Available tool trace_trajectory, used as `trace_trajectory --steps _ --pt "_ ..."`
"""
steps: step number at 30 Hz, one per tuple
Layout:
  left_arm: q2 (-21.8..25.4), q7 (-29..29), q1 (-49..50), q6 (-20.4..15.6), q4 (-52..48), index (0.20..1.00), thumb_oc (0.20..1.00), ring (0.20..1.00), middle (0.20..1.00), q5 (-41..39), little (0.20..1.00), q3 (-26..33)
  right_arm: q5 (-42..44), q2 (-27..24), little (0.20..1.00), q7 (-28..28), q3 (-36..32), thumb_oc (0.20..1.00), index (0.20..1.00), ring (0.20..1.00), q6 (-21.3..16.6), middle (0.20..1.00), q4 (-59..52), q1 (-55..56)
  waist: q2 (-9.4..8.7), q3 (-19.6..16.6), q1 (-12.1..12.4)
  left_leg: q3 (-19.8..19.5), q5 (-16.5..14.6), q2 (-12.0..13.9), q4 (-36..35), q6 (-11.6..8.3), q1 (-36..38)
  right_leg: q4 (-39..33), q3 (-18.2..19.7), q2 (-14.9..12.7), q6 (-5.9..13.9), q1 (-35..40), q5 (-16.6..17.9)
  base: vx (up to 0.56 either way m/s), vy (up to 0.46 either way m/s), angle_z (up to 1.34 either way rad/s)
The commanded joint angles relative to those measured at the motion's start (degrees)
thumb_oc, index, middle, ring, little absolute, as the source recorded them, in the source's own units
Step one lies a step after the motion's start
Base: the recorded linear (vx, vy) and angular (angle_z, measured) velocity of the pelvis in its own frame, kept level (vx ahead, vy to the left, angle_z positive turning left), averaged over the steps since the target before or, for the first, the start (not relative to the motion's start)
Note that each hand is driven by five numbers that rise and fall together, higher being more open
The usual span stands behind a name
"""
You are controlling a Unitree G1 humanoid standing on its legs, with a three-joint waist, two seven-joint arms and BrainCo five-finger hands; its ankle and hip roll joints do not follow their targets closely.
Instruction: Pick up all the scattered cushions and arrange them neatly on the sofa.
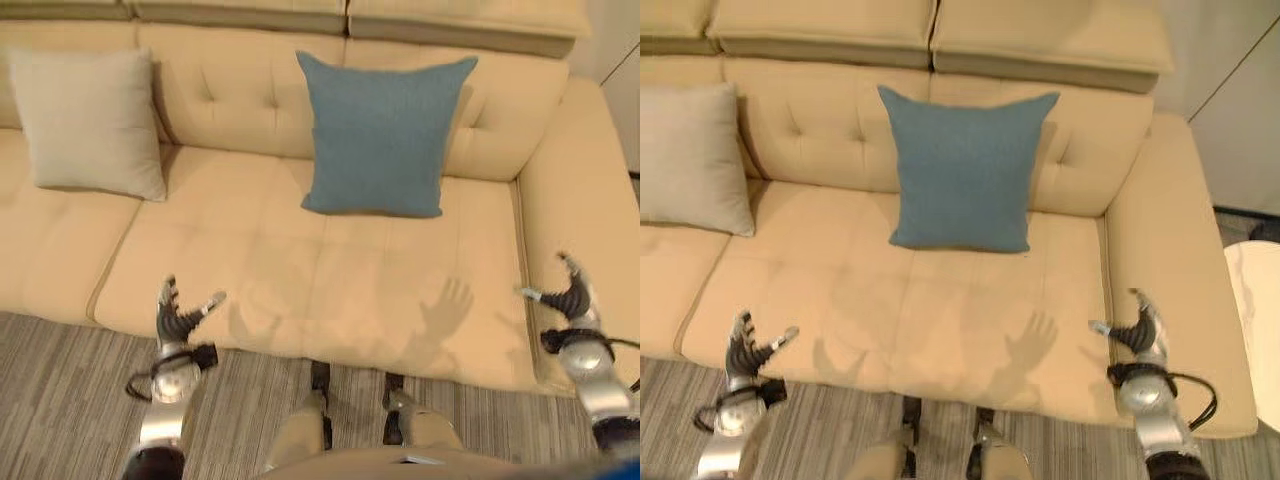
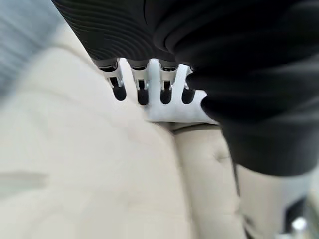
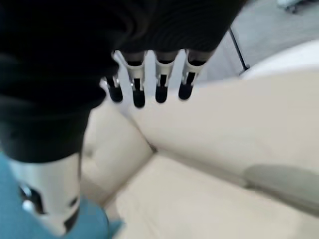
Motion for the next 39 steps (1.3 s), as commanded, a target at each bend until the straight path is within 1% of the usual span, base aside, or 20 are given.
trace_trajectory --steps 1,4,5,8,11,13,15,17,19,22,23,24,25,27,31,32,33,35,36,39 --pt "2.32 -3.85 -4.28 -0.44 4.81 1.000 1.000 1.000 1.000 4.07 1.000 -0.44 -2.74 -3.21 1.000 1.00 0.96 1.000 1.000 1.000 -2.61 1.000 1.61 -3.75 -1.75 -1.01 0.80 3.40 -4.63 0.55 0.61 -1.81 3.57 0.30 -0.06 -1.78 5.37 5.19 -5.17 0.00 0.000 0.00" --pt "-0.23 -5.86 -1.91 0.33 12.04 1.000 1.000 1.000 1.000 4.48 1.000 -1.95 -3.02 -0.95 1.000 2.50 3.62 1.000 1.000 1.000 -2.98 1.000 6.23 -2.35 -1.75 -1.38 1.00 3.61 -5.02 0.76 0.61 -1.59 5.90 0.30 -0.04 -1.43 5.13 7.52 -5.88 -0.01 -0.011 0.00" --pt "-1.86 -6.99 -1.74 1.16 18.47 1.000 1.000 1.000 1.000 3.79 1.000 -2.95 -3.36 0.38 1.000 3.24 6.06 1.000 1.000 1.000 -2.86 1.000 10.81 -2.47 -1.73 -1.41 1.16 3.50 -5.04 1.02 0.61 -1.63 6.97 0.46 0.12 -1.05 4.86 8.64 -6.64 -0.03 -0.040 0.01" --pt "-3.04 -7.67 -2.77 1.54 27.22 1.000 1.000 1.000 1.000 5.88 1.000 -5.17 -3.94 1.92 1.000 3.78 9.33 1.000 1.000 1.000 -3.10 1.000 16.73 -2.83 -1.64 -1.04 1.39 3.55 -5.04 1.52 0.61 -1.96 8.64 0.54 -0.13 -0.57 4.35 10.63 -7.59 -0.04 -0.046 0.04" --pt "-3.50 -7.45 -4.07 1.73 31.71 1.000 1.000 1.000 1.000 7.45 1.000 -6.66 -4.67 2.96 1.000 3.76 11.55 1.000 1.000 1.000 -3.21 1.000 20.69 -3.62 -1.75 -0.41 1.51 3.33 -4.90 2.06 1.43 -2.33 8.92 0.45 -0.32 -0.16 3.84 11.52 -8.35 -0.07 -0.064 0.08" --pt "-3.49 -6.94 -5.69 1.54 34.29 1.000 1.000 1.000 1.000 8.03 1.000 -7.84 -5.22 3.77 1.000 3.42 13.32 1.000 1.000 1.000 -3.16 1.000 23.61 -4.35 -2.10 1.01 1.67 2.87 -5.02 2.57 5.87 -2.90 6.84 0.39 -1.00 -0.28 3.36 11.62 -8.53 -0.18 -0.066 0.26" --pt "-3.72 -6.69 -6.72 1.52 35.15 1.000 1.000 1.000 1.000 8.42 1.000 -8.65 -5.25 4.16 1.000 3.20 14.19 1.000 1.000 1.000 -3.14 1.000 24.73 -4.59 -2.73 1.88 1.78 3.15 -6.67 2.49 9.57 -3.04 5.12 0.62 -1.55 -1.01 3.19 10.99 -8.04 -0.20 -0.022 0.23" --pt "-4.26 -6.72 -7.20 1.50 35.95 1.000 1.000 1.000 1.000 8.50 1.000 -9.05 -5.69 4.59 1.000 3.02 15.01 1.000 1.000 1.000 -2.86 1.000 26.72 -4.87 -3.40 2.14 1.85 2.86 -10.03 1.75 12.86 -2.71 5.44 0.95 -1.83 -1.89 3.09 10.20 -7.30 -0.18 -0.002 0.20" --pt "-4.90 -6.76 -7.41 1.47 36.76 1.000 1.000 1.000 1.000 8.22 1.000 -9.09 -6.05 4.97 1.000 2.90 15.49 1.000 1.000 1.000 -2.60 1.000 28.20 -5.08 -3.61 1.96 1.56 2.36 -12.52 1.06 15.33 -2.61 6.63 1.30 -2.02 -2.53 3.25 9.32 -6.52 -0.16 0.047 0.08" --pt "-5.63 -6.62 -8.19 1.26 37.56 1.000 1.000 1.000 1.000 8.15 1.000 -9.39 -6.26 5.51 1.000 2.92 15.80 1.000 1.000 1.000 -2.16 1.000 30.58 -5.67 -2.87 1.02 0.49 2.56 -14.20 1.12 15.54 -2.68 10.26 2.11 -2.66 -3.08 3.66 7.19 -5.28 -0.15 0.102 0.09" --pt "-5.85 -6.58 -8.38 1.31 37.44 1.000 1.000 1.000 1.000 8.08 1.000 -9.61 -6.24 5.64 1.000 2.98 15.68 1.000 1.000 1.000 -1.96 1.000 31.01 -5.87 -2.40 0.67 0.01 2.76 -14.93 1.10 14.22 -2.63 11.78 2.65 -2.69 -3.09 3.79 6.03 -4.80 -0.16 0.130 0.13" --pt "-6.06 -6.31 -8.42 1.37 37.03 1.000 1.000 1.000 1.000 8.27 1.000 -10.16 -6.21 5.84 1.000 2.62 15.52 1.000 1.000 1.000 -1.57 1.000 31.91 -6.05 -2.04 0.49 -0.44 2.86 -15.62 0.75 12.69 -2.02 12.58 3.20 -2.86 -3.23 4.00 5.10 -4.37 -0.16 0.122 0.04" --pt "-6.16 -6.33 -8.58 1.35 36.55 1.000 1.000 1.000 1.000 8.03 1.000 -10.33 -6.06 6.03 1.000 2.36 15.41 1.000 1.000 1.000 -1.38 1.000 32.58 -6.29 -1.74 0.26 -0.82 3.40 -15.57 0.85 10.97 -1.83 13.07 3.45 -3.19 -3.52 4.24 4.28 -3.83 -0.18 0.128 -0.02" --pt "-6.28 -6.03 -9.34 1.27 35.71 1.000 1.000 1.000 1.000 7.66 1.000 -10.71 -5.82 6.43 1.000 2.09 15.17 1.000 1.000 1.000 -0.63 1.000 33.15 -6.99 -1.75 0.44 -1.18 3.26 -15.29 -0.08 8.37 -1.06 13.48 3.93 -2.76 -4.40 5.03 2.27 -1.79 -0.20 0.145 0.03" --pt "-6.38 -5.65 -11.70 0.82 34.91 1.000 1.000 1.000 1.000 7.39 1.000 -12.10 -5.97 7.13 1.000 1.23 15.35 1.000 1.000 1.000 0.56 1.000 34.35 -8.75 -2.75 1.98 -0.69 0.50 -15.07 -3.53 7.31 0.73 11.85 3.43 -1.20 -6.25 7.29 -1.53 2.02 -0.28 0.140 -0.06" --pt "-6.06 -5.53 -12.39 1.01 35.49 1.000 1.000 1.000 1.000 8.17 1.000 -12.61 -6.05 7.59 1.000 1.21 15.56 1.000 1.000 1.000 1.04 1.000 34.94 -9.32 -2.97 2.73 -0.48 -0.03 -14.56 -4.38 7.09 1.48 11.11 3.97 -0.28 -7.00 8.00 -2.85 2.77 -0.33 0.110 -0.01" --pt "-5.73 -5.68 -13.01 1.13 35.98 1.000 1.000 1.000 1.000 8.61 1.000 -13.05 -6.12 7.85 1.000 1.25 15.80 1.000 1.000 1.000 1.38 1.000 35.35 -9.82 -2.93 3.42 -0.80 -0.15 -13.98 -4.30 7.33 1.81 10.38 5.43 1.23 -7.18 8.54 -3.90 3.04 -0.33 0.072 -0.03" --pt "-5.09 -5.64 -14.23 1.45 36.89 1.000 1.000 1.000 1.000 9.70 1.000 -13.81 -5.82 8.32 1.000 1.58 16.31 1.000 1.000 1.000 1.68 1.000 36.28 -10.63 -2.58 4.46 -0.55 0.40 -13.05 -3.84 7.57 2.49 9.04 8.74 3.96 -6.37 8.17 -4.43 0.58 -0.25 0.034 -0.13" --pt "-5.06 -5.64 -14.26 1.45 36.90 1.000 1.000 1.000 1.000 9.70 1.000 -13.79 -5.82 8.35 1.000 1.58 16.30 1.000 1.000 1.000 1.68 1.000 36.29 -10.66 -2.72 4.36 -0.61 0.39 -12.87 -3.99 7.54 2.53 8.84 8.74 3.99 -6.52 8.19 -4.63 0.67 -0.21 0.038 -0.06" --pt "-5.15 -5.67 -14.28 1.88 38.52 1.000 1.000 1.000 1.000 9.40 1.000 -13.27 -5.05 8.78 1.000 1.67 16.54 1.000 1.000 1.000 1.60 1.000 37.84 -10.32 -1.86 3.78 0.69 1.33 -11.16 -3.35 6.41 3.46 7.52 15.53 4.47 -6.11 6.26 -2.72 -3.54 -0.19 0.019 -0.48"
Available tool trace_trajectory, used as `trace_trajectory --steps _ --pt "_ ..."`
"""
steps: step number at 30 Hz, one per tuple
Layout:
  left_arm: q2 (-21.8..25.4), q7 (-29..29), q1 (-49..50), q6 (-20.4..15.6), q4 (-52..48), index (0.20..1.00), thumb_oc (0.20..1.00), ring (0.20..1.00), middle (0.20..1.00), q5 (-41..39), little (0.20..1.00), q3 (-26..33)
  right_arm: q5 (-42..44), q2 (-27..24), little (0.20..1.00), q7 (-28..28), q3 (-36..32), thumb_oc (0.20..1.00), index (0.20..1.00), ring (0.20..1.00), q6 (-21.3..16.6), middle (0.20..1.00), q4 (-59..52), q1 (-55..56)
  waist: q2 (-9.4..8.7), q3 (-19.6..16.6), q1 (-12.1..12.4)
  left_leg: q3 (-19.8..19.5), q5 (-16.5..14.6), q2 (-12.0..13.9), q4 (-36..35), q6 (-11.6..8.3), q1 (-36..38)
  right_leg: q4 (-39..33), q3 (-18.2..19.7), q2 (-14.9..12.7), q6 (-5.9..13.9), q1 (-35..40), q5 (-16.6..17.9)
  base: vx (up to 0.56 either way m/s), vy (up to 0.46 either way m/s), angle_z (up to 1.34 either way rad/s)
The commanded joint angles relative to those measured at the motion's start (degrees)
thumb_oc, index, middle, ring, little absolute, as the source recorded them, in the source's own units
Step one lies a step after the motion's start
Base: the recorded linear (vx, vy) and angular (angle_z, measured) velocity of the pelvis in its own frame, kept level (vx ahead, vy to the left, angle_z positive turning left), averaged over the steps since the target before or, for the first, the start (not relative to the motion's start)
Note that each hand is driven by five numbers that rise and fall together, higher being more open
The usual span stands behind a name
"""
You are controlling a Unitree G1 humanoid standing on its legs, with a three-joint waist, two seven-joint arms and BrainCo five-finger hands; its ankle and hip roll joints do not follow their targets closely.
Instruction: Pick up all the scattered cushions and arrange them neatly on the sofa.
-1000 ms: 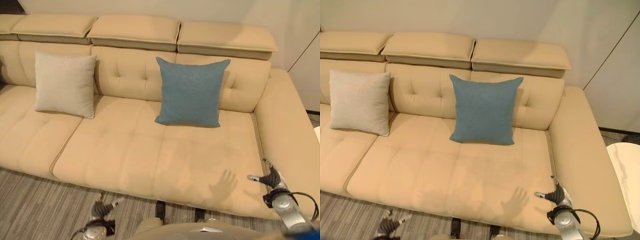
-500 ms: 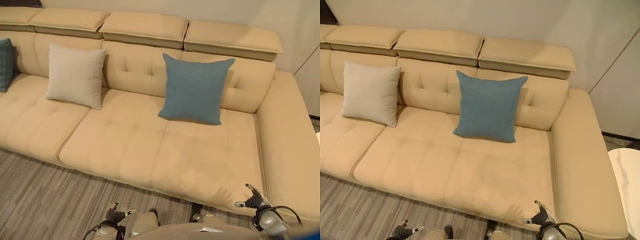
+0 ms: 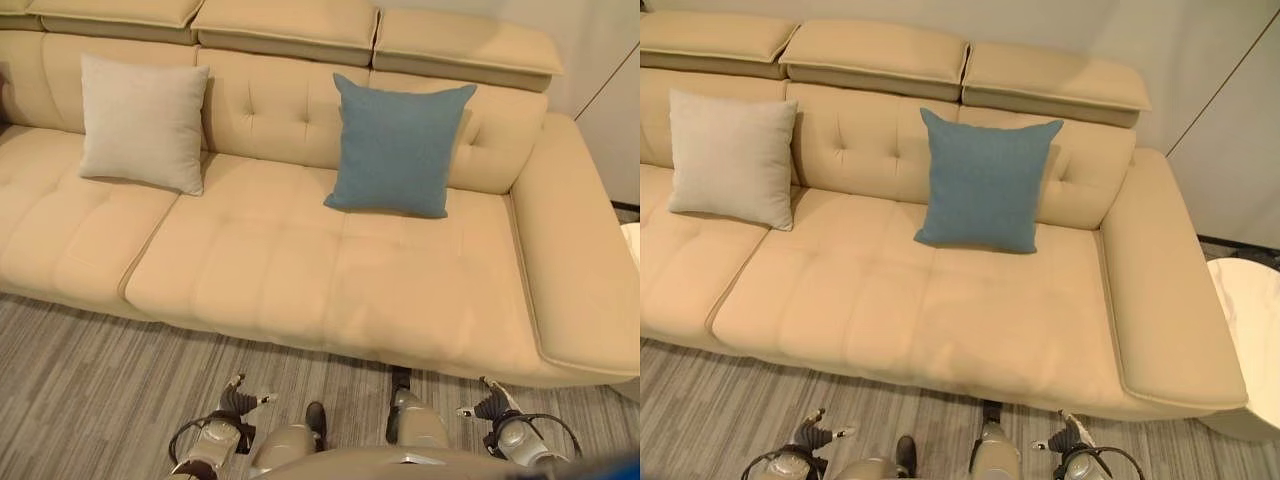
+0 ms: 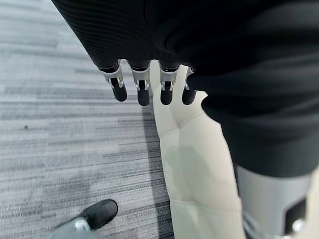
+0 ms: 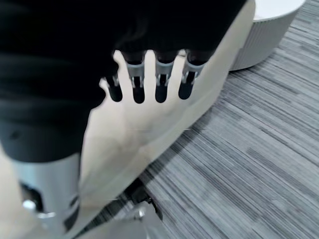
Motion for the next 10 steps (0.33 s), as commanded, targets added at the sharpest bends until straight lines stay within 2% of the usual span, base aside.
trace_trajectory --steps 1,2,3,4,6,10 --pt "-1.21 0.79 0.00 -0.26 1.86 1.000 1.000 1.000 1.000 -0.34 1.000 2.11 0.42 -3.20 1.000 -1.20 0.97 1.000 1.000 1.000 0.24 1.000 0.55 -0.92 1.89 -0.75 1.83 -6.56 -2.15 -0.05 -4.96 -3.15 1.88 5.02 0.67 2.26 -2.28 6.39 -6.03 -0.15 -0.108 -0.28" --pt "-1.39 0.92 0.41 -0.34 1.85 1.000 1.000 1.000 1.000 -1.24 1.000 2.22 0.80 -2.63 1.000 -1.29 0.79 1.000 1.000 1.000 0.27 1.000 0.65 -0.34 1.05 -1.59 2.89 -6.20 -1.70 -0.36 -4.73 -3.55 0.46 1.29 0.21 2.21 -2.55 10.00 -6.54 -0.12 -0.115 -0.18" --pt "-1.37 0.92 0.44 -0.34 1.84 1.000 1.000 1.000 1.000 -1.25 1.000 2.20 0.80 -2.61 1.000 -1.29 0.79 1.000 1.000 1.000 0.28 1.000 0.63 -0.31 1.05 -1.52 2.90 -6.21 -1.73 -0.36 -4.72 -3.55 0.56 1.11 0.18 2.22 -2.55 10.20 -6.48 -0.03 -0.198 -0.15" --pt "-2.06 1.09 1.06 -0.31 2.42 1.000 1.000 1.000 1.000 -2.52 1.000 2.95 1.41 -2.26 1.000 -1.16 0.88 1.000 1.000 1.000 0.39 1.000 0.61 -0.24 0.27 -2.89 3.43 -6.10 -1.23 -0.34 -5.40 -4.11 0.36 -3.02 0.16 2.72 -2.51 11.96 -7.09 0.02 -0.139 -0.21" --pt "-2.68 1.26 1.46 -0.56 2.33 1.000 1.000 1.000 1.000 -4.81 1.000 3.59 1.73 -2.19 1.000 -1.60 1.02 1.000 1.000 1.000 0.46 1.000 -0.10 -0.38 0.48 -3.53 3.25 -5.96 -0.47 0.42 -6.24 -4.62 0.41 -5.11 0.89 3.87 -2.71 12.15 -6.86 0.01 -0.188 -0.18" --pt "-3.15 0.84 1.23 -0.10 3.15 1.000 1.000 1.000 1.000 -4.60 1.000 3.40 2.64 -1.45 1.000 -1.87 1.01 1.000 1.000 1.000 0.63 1.000 0.79 -0.12 0.55 -3.99 2.58 -6.20 0.06 0.93 -6.80 -5.31 1.17 -7.84 -0.20 4.46 -3.17 14.11 -6.66 0.03 -0.090 -0.05"
